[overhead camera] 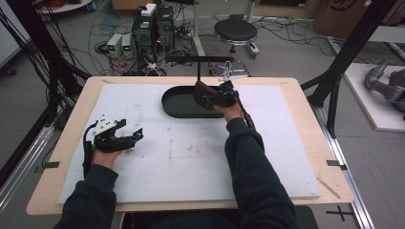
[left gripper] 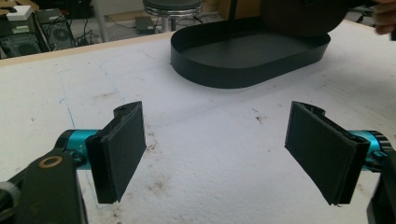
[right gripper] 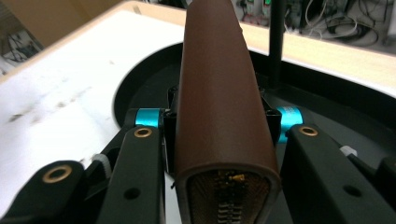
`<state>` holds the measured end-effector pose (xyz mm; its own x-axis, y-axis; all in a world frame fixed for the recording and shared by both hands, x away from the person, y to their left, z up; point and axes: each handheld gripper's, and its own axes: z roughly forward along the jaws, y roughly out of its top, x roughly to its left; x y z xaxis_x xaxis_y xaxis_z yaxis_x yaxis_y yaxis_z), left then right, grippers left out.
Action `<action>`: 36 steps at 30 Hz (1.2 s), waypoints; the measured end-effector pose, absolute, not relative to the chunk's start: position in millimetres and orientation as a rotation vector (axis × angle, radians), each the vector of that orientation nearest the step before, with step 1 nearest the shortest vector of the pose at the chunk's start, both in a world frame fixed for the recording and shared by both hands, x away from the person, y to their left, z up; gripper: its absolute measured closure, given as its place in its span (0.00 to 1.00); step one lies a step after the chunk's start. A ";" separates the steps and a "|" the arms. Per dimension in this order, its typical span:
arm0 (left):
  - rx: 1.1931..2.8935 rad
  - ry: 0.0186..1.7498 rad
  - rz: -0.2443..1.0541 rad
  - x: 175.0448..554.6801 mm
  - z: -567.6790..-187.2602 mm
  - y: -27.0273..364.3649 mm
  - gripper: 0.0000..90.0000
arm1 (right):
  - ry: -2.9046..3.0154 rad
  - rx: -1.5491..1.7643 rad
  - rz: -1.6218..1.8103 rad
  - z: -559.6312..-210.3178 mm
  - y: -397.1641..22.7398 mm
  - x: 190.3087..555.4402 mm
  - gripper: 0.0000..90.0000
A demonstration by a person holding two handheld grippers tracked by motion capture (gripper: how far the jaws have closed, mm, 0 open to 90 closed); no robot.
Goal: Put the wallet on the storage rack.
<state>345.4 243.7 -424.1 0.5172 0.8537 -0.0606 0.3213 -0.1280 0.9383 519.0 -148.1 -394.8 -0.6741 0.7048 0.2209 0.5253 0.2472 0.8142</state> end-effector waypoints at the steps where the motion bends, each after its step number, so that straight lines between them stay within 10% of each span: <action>1: 1.694 1.003 0.625 345.6 -424.2 243.9 0.22 | 2.336 1.181 1.379 -397.9 -143.1 523.2 0.72; 19: 1.702 0.994 0.625 345.5 -424.7 242.8 0.22 | 2.158 1.362 1.225 -401.5 -162.1 538.2 0.45; 36: 1.689 0.997 0.634 346.9 -425.1 242.5 0.22 | 2.196 1.042 1.215 -358.2 -268.2 429.5 0.34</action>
